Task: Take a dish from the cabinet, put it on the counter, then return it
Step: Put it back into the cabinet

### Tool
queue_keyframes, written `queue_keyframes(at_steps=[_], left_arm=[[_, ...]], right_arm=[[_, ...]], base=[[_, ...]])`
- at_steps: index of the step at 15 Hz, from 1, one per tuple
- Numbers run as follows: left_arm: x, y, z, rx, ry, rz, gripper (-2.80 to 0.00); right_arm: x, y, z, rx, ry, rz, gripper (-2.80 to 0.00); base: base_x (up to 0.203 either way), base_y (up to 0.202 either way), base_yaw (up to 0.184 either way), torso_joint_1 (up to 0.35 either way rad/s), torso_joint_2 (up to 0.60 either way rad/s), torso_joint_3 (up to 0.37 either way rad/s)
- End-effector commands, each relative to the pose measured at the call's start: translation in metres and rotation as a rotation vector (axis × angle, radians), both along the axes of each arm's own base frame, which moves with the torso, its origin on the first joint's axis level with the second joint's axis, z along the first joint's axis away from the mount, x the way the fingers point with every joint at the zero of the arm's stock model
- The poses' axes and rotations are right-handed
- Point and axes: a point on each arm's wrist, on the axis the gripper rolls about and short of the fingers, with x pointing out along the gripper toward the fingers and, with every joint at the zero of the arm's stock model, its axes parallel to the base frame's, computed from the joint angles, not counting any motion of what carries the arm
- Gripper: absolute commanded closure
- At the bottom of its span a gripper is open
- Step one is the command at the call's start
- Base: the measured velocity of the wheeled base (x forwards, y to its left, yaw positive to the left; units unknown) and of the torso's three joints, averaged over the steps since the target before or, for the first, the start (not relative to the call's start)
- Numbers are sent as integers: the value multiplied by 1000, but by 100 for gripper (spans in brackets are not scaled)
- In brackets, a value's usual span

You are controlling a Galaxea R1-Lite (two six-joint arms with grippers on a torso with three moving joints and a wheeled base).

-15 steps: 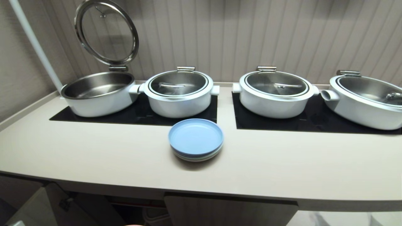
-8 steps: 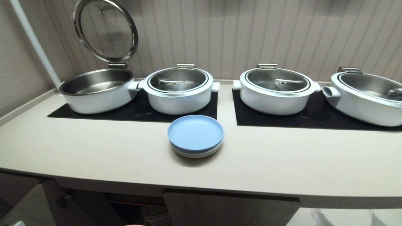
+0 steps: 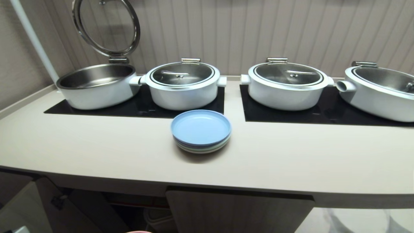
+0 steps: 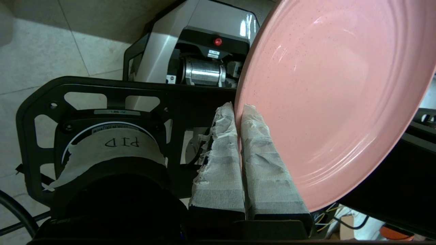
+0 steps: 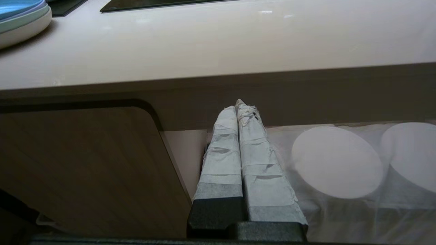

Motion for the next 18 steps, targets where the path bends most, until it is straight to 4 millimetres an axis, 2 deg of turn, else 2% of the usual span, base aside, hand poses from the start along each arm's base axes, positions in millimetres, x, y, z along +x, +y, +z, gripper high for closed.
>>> queue_keyframes(at_steps=[1,18], left_arm=[[1,0,-1,-4,13,1,0],[0,0,0,0,10,4,0]], right_arm=[[0,0,0,1,0,0,0],[0,0,0,4,-1,0,0]], base=[[0,0,0,-168,364,193],[0,0,0,-224,499,274]])
